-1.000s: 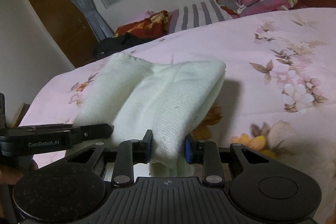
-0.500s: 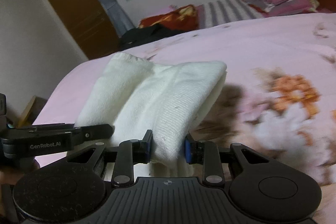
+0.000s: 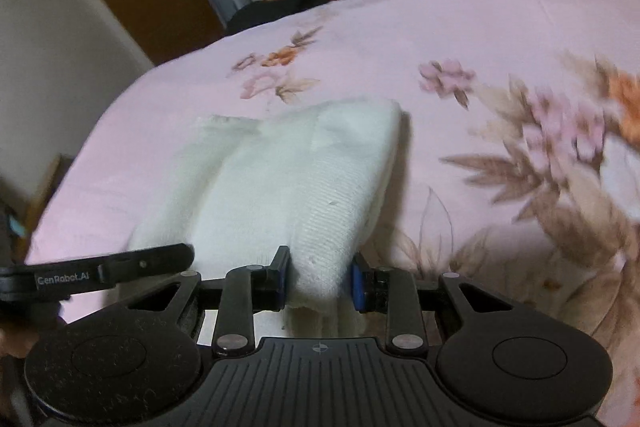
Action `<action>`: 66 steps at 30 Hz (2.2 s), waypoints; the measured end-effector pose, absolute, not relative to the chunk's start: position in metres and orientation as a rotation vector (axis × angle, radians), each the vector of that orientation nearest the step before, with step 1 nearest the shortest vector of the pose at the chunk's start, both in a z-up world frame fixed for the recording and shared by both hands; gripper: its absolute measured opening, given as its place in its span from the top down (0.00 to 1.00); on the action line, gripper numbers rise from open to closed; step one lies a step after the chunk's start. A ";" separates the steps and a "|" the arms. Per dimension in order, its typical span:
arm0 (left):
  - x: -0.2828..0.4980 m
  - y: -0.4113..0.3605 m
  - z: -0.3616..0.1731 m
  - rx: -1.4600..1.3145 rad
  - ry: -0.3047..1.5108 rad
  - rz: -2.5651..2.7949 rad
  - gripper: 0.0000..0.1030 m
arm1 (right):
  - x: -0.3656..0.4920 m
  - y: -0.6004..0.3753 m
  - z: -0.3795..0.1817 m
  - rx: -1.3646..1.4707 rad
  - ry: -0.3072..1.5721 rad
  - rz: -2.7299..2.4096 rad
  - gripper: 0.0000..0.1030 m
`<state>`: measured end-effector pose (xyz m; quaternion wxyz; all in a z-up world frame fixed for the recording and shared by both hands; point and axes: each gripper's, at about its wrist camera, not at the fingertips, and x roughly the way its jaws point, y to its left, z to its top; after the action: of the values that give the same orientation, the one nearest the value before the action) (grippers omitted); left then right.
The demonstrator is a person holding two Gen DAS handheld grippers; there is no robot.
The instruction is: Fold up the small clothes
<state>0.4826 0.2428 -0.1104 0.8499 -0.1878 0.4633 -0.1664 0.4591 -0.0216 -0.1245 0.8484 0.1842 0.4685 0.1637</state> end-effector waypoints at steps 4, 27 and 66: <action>0.485 0.252 -0.111 -0.385 0.977 -0.381 0.51 | 0.458 -0.022 -0.124 0.394 0.984 0.341 0.72; 0.517 0.226 -0.096 -0.153 0.863 -0.410 0.70 | 0.519 0.018 -0.119 0.065 0.949 0.276 0.85; 0.332 0.192 -0.085 -0.090 0.856 -0.271 0.71 | 0.341 0.027 -0.093 -0.058 0.879 0.397 0.84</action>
<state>0.3318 0.1915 -0.0855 0.8999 -0.0433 0.4137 -0.1310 0.3411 0.0268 -0.0931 0.8855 -0.0281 0.4228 0.1908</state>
